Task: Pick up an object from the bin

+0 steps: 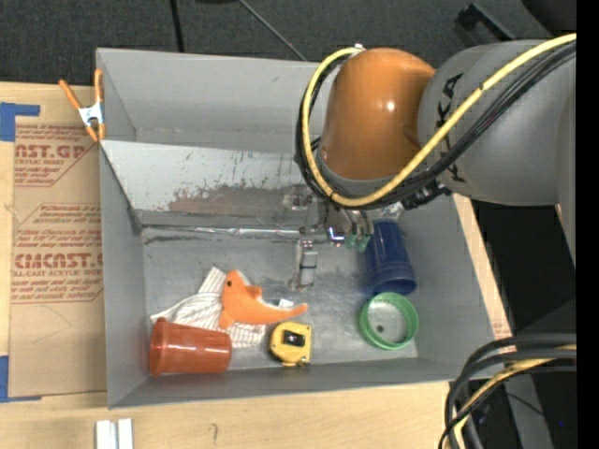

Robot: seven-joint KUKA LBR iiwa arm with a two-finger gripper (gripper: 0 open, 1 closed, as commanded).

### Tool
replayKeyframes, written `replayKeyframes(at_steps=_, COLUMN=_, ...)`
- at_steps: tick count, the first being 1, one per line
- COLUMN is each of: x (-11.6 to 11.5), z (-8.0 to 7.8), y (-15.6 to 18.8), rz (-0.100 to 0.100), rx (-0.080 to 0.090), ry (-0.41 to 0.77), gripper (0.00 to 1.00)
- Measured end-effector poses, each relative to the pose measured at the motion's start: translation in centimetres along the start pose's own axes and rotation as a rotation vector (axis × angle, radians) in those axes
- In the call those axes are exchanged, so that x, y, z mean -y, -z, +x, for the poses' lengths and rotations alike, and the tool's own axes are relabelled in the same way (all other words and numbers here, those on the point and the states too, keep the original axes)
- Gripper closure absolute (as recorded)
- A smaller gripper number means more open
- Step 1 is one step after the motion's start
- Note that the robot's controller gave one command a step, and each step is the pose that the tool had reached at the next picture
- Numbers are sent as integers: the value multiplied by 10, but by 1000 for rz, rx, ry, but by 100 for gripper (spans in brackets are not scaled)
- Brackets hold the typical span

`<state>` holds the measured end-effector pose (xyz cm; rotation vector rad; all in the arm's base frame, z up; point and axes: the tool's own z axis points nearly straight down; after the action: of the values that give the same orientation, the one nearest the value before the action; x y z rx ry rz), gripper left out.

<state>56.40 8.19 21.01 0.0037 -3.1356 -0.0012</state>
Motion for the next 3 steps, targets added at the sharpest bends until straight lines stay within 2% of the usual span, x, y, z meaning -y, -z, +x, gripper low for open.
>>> replayKeyframes(at_steps=1, x=0, z=-1, y=5, rz=-1, rx=8, ry=-2, gripper=0)
replayKeyframes(at_steps=2, x=-22, z=18, y=-68, rz=-2, rx=11, ry=-17, gripper=0)
replayKeyframes(at_steps=3, x=-34, z=29, y=-86, rz=0, rx=3, ry=-29, gripper=0)
